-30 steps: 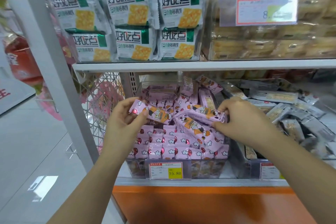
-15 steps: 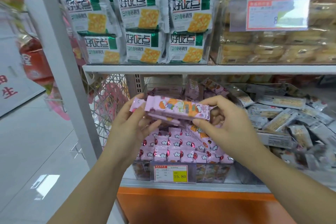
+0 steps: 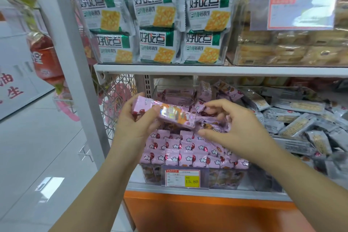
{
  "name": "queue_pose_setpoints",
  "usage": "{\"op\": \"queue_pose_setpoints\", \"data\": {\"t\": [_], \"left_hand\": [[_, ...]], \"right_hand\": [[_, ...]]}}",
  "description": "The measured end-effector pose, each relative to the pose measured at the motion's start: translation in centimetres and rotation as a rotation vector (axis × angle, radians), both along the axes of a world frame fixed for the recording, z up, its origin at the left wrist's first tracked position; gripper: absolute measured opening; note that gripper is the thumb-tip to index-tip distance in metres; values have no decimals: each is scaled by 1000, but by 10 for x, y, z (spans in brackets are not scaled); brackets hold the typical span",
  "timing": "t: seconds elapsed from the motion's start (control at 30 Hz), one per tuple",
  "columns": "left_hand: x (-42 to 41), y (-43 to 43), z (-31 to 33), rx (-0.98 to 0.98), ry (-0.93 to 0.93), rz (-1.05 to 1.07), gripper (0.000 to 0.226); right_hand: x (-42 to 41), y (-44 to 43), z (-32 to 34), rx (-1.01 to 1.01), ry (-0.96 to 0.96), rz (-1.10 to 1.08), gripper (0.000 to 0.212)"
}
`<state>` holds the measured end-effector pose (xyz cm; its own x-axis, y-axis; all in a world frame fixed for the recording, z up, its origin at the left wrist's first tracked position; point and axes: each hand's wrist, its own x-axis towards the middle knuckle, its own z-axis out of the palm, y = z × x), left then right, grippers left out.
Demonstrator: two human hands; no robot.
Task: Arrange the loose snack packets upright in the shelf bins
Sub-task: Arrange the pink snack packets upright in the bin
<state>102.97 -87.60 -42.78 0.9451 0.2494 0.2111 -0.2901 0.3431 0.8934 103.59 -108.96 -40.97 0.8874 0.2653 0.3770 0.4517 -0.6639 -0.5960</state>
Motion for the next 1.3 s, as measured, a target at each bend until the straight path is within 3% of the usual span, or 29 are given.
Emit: {"op": "queue_pose_setpoints", "data": {"t": [0.17,0.27,0.37,0.47,0.63,0.8,1.1,1.3], "left_hand": [[3,14,-8,228,-43,212,39],[7,18,-12,341,-40,277,42],[15,20,-16,580,-42,298,55],[23,17,-15,748,-89,200,57],[44,20,-4,1038,-25,-21,62],[65,23,23,1499,91,-320,64],[91,19,31,1768,326,-657,60],[98,22,30,1767,419,-772,74]], "right_hand": [[0,-14,4,-421,192,-115,70],[-2,-19,5,-587,241,-145,56],[-3,-20,7,-634,180,-148,42],[-2,-22,14,-530,116,-189,29],[8,-28,14,-96,46,-153,22],[13,-30,12,-43,110,-109,25],[16,-38,11,63,165,-103,24],[18,-42,11,89,166,-87,24]]}}
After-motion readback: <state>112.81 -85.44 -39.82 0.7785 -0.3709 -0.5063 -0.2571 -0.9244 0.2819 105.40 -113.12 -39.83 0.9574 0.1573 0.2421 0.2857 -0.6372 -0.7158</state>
